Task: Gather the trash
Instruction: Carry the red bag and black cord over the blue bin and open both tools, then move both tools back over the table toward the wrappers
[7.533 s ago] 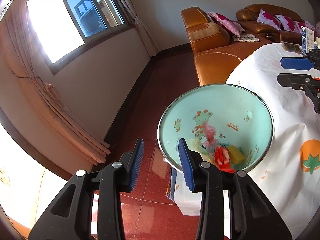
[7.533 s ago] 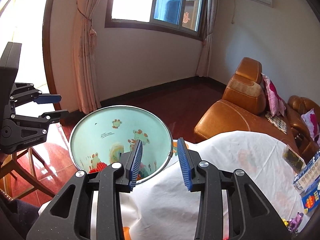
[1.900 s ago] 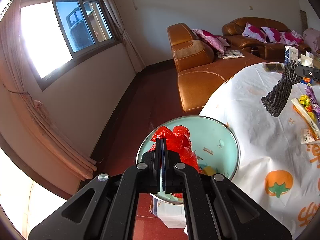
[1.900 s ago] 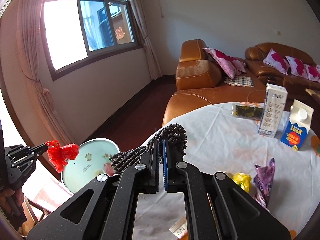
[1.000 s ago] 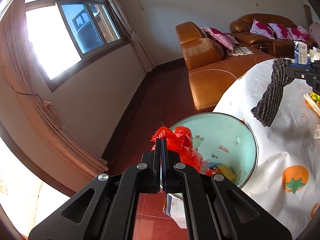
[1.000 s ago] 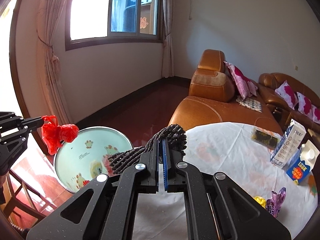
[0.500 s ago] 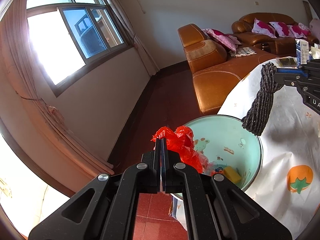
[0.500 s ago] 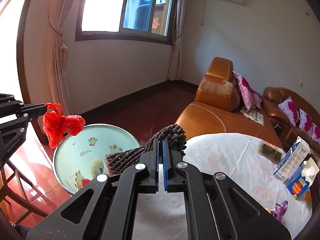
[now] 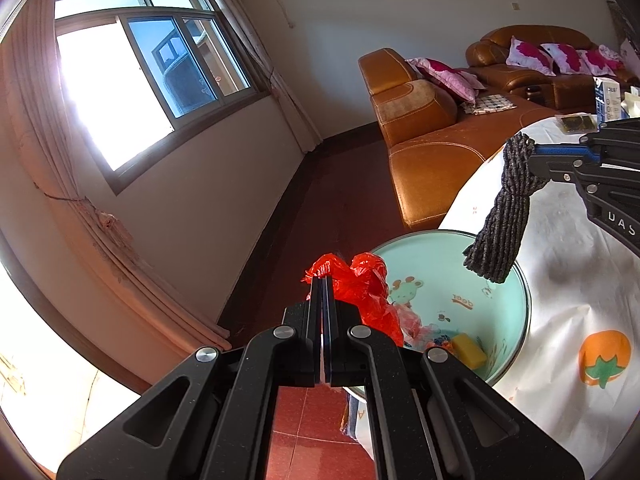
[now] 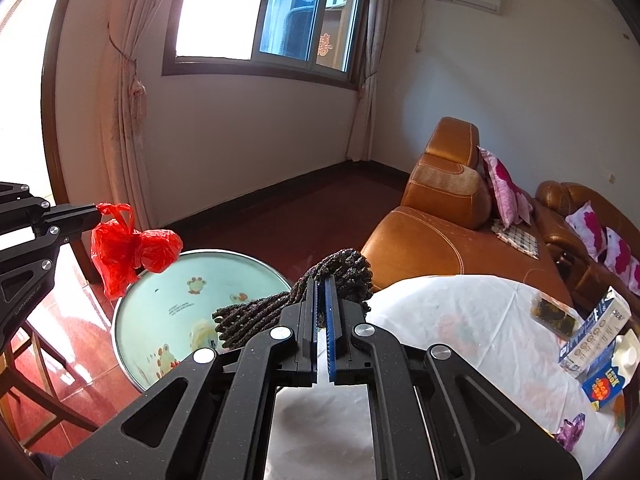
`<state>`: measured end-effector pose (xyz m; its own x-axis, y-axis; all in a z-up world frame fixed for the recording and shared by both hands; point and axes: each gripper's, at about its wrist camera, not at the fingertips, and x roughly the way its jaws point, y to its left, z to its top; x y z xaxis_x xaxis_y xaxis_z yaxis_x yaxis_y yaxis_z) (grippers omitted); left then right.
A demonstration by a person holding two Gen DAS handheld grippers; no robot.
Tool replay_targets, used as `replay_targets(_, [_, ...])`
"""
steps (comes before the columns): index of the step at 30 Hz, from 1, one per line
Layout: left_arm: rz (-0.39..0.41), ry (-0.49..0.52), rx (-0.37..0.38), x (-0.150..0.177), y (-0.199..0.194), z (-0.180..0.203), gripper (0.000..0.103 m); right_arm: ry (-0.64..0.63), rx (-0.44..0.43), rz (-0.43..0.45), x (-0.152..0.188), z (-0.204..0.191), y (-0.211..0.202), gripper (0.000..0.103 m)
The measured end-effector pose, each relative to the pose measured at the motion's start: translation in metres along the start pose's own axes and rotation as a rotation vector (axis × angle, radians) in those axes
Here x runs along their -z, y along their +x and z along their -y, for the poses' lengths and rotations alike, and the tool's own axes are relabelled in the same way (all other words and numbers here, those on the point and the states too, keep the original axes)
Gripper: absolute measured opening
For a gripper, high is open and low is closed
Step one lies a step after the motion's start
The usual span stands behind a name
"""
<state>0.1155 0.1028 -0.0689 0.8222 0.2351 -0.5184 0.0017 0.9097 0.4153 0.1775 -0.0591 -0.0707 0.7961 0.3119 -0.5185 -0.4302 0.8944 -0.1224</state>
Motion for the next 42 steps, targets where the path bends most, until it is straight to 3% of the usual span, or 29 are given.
replay_targets(20, [-0.011, -0.011, 0.007, 0.000, 0.004, -0.001, 0.000, -0.005, -0.025, -0.022, 0.001, -0.004, 0.008, 0.004])
replay_targets(21, [-0.013, -0.017, 0.004, 0.000, 0.004, -0.001, 0.004, -0.005, -0.030, -0.024, 0.002, -0.005, 0.010, 0.005])
replay_targets(23, [-0.017, -0.029, 0.005, 0.002, 0.007, -0.002, 0.006, -0.008, -0.044, -0.034, 0.003, -0.007, 0.014, 0.018])
replay_targets(24, [-0.020, -0.030, 0.006, 0.002, 0.008, -0.002, 0.014, -0.008, -0.051, -0.040, 0.004, -0.008, 0.015, 0.038])
replay_targets(25, [-0.020, -0.033, 0.004, 0.003, 0.008, -0.002, 0.025, -0.001, -0.054, -0.041, 0.005, -0.007, 0.016, 0.043])
replay_targets(27, [-0.014, -0.037, -0.007, 0.004, 0.008, -0.001, 0.038, 0.014, -0.053, -0.051, 0.007, -0.006, 0.018, 0.043])
replay_targets(33, [-0.017, -0.034, -0.005, 0.007, 0.009, 0.002, 0.047, 0.056, -0.033, -0.056, 0.011, 0.004, 0.011, 0.050])
replay_targets(42, [-0.007, -0.032, 0.029, 0.006, 0.001, 0.015, 0.061, 0.086, 0.042, -0.074, 0.026, 0.026, -0.022, 0.052])
